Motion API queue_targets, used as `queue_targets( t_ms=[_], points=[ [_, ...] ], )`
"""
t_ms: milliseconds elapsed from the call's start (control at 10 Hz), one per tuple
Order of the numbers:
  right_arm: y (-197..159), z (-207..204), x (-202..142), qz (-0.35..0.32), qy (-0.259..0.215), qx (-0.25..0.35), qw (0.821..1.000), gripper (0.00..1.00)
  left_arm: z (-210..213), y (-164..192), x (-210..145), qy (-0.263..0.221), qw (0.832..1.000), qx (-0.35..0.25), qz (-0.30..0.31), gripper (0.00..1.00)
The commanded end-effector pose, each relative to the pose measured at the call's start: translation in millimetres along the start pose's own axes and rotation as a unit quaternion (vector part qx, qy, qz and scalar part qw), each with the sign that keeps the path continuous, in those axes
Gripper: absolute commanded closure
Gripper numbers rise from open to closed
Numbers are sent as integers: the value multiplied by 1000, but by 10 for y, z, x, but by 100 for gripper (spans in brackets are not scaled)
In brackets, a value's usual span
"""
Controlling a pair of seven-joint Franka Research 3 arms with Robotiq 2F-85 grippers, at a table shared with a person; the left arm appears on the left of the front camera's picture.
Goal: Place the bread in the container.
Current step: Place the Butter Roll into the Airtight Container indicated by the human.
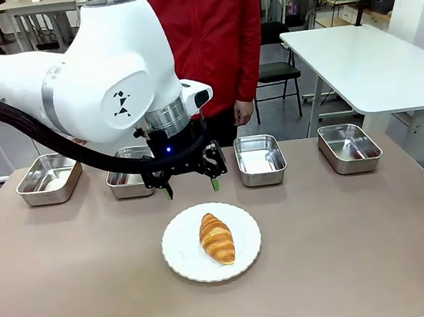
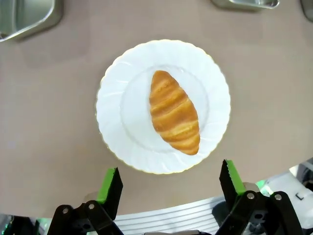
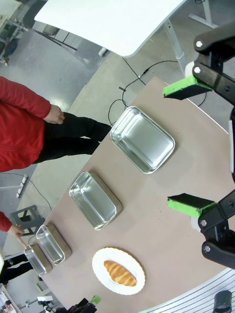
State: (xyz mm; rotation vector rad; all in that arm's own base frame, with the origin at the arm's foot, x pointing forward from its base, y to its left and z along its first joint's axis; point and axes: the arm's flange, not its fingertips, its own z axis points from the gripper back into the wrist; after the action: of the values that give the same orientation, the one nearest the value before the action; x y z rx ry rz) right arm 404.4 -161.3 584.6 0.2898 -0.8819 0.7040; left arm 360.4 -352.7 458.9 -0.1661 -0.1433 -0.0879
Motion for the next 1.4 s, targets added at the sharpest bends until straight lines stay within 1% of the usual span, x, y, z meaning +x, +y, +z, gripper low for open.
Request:
queue_targets(
  t_ms=[0,100,200,300,400,600,700,900,1100,1300],
  points=[
    [-1,-3,8,1,-7,3,1000,0,152,65,21,-8,1000,1,-23,0],
    [-1,-3,8,1,-7,3,1000,0,152,65,21,-8,1000,1,-23,0],
    [-1,-3,8,1,-7,3,1000,0,33,8,12,-2,1000,-1,-5,0],
    [-1,-3,8,1,-7,3,1000,0,-108,-80,36,9,998,12,58,0],
    [-1,-3,8,1,-7,3,1000,0,-280,-177,44,22,995,18,92,0],
    [-1,-3,8,1,-7,3,1000,0,-445,-320,-24,7,991,39,130,0],
    [-1,-3,8,1,-7,3,1000,0,-541,-400,-65,11,990,47,130,0],
    [-1,-3,8,1,-7,3,1000,0,-734,-526,-106,20,990,45,134,0],
    [-1,-3,8,1,-7,3,1000,0,-869,-595,-118,23,991,42,124,0],
    [-1,-3,8,1,-7,3,1000,0,-1021,-612,-153,23,990,56,128,0]
  ],
)
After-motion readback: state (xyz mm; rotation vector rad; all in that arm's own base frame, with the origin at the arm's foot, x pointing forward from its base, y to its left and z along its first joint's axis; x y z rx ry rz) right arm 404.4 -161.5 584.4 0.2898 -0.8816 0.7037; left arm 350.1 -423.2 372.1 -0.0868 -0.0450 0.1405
